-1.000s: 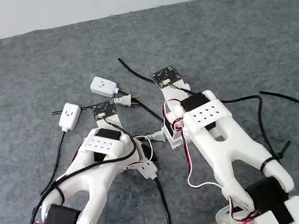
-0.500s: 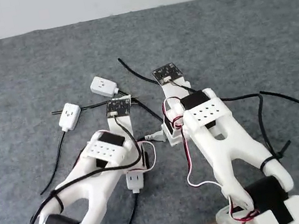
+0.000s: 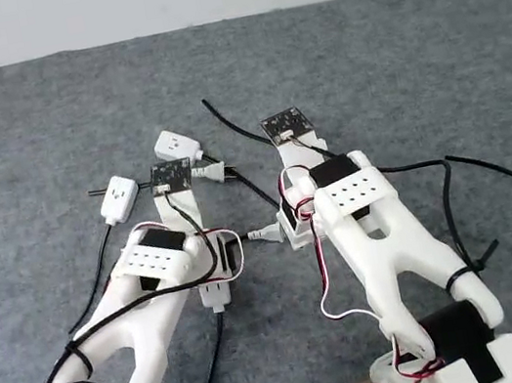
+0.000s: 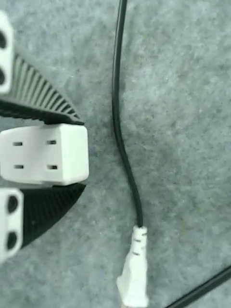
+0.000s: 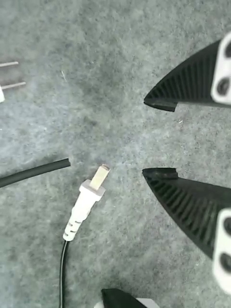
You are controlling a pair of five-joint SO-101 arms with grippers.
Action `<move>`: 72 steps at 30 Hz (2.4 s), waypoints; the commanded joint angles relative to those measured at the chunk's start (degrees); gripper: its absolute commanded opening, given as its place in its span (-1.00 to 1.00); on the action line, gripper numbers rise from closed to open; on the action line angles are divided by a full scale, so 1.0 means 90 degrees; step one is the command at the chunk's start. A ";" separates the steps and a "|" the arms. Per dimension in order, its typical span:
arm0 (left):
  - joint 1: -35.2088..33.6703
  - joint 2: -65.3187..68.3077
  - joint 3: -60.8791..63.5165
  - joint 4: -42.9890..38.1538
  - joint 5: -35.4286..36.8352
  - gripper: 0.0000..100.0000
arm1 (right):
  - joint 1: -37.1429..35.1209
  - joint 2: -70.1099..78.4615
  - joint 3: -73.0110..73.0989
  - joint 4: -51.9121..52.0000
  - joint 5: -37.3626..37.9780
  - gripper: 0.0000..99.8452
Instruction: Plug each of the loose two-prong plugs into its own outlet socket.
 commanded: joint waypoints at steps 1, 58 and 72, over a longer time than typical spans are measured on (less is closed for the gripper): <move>-0.0088 -0.0225 -0.0161 -0.0166 0.0010 -0.83 | 0.0063 -0.0034 -0.0332 0.0024 -0.0059 -0.63; -0.2842 -0.4054 0.1792 -0.0225 -0.0703 -0.24 | -0.1011 0.1675 -0.0479 -0.2173 0.4718 -0.63; -0.2833 -0.4044 0.1910 -0.0440 -0.0713 -0.24 | -0.0972 0.2545 -0.1709 -0.1353 0.5109 -0.63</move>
